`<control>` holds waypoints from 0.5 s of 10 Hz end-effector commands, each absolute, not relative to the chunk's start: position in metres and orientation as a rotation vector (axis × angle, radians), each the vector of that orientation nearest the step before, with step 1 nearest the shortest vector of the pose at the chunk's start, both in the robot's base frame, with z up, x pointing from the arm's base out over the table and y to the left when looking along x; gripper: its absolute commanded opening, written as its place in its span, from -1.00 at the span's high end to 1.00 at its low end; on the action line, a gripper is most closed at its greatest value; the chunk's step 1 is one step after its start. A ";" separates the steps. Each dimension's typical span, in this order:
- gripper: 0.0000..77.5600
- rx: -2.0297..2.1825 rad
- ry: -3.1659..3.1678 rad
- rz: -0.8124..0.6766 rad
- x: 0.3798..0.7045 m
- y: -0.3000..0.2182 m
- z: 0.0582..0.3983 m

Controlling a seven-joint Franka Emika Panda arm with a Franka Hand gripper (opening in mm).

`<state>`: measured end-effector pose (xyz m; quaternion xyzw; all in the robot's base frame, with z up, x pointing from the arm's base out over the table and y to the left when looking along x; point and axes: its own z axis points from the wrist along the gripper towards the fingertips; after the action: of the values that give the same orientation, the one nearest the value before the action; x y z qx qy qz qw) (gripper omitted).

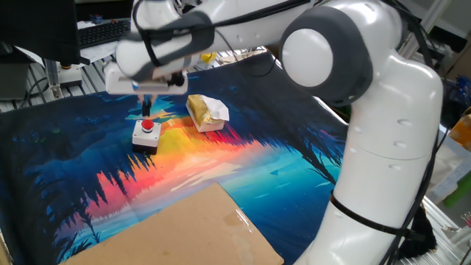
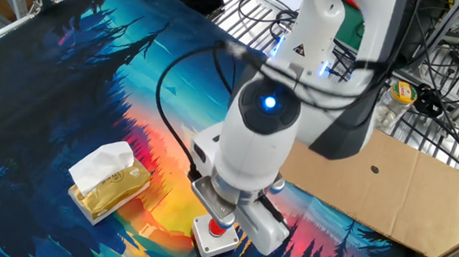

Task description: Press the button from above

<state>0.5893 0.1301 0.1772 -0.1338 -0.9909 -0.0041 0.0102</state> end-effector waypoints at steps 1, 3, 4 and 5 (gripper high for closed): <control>1.00 -0.449 -3.025 -0.094 0.600 0.133 0.235; 1.00 -0.434 -3.035 -0.162 0.600 0.134 0.236; 1.00 -0.430 -3.038 -0.164 0.600 0.134 0.237; 1.00 -0.423 -3.042 -0.163 0.600 0.134 0.237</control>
<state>0.5966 0.1329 0.2289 -0.1403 -0.9889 -0.0382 0.0317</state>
